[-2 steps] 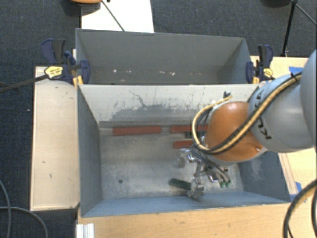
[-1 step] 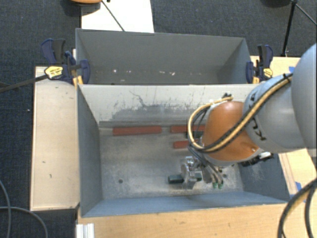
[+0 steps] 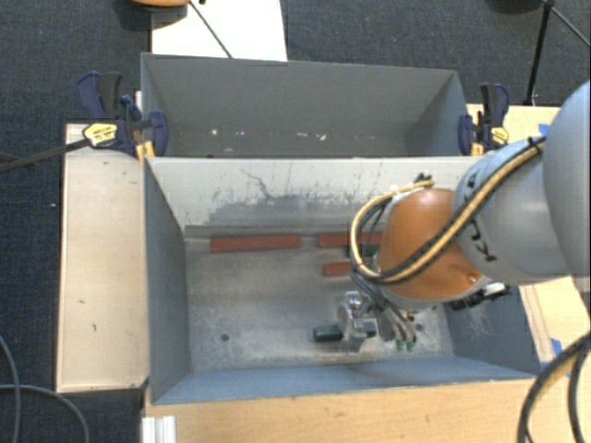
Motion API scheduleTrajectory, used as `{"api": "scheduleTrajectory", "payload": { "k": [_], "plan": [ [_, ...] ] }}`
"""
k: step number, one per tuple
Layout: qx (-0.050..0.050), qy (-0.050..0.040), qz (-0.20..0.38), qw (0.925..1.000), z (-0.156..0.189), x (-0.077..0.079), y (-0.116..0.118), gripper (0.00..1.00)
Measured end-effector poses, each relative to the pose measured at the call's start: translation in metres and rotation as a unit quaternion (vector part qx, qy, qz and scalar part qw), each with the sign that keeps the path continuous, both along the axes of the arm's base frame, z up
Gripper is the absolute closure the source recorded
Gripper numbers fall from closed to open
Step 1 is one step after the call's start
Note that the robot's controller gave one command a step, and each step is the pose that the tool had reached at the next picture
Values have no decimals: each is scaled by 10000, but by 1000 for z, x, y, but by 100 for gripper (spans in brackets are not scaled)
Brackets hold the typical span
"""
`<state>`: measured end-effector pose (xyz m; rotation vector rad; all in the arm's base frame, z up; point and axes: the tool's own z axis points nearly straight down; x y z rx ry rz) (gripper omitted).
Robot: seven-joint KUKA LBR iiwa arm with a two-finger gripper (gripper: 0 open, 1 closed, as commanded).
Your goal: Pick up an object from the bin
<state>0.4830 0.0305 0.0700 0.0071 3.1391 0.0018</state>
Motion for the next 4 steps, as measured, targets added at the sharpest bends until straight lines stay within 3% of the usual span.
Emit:
{"api": "scheduleTrajectory", "payload": {
  "k": [2,4],
  "plan": [
    [-5,68,-2,10000,22,-4,0,100],
    [-2,3,-5,10000,61,0,0,100]
  ]
}}
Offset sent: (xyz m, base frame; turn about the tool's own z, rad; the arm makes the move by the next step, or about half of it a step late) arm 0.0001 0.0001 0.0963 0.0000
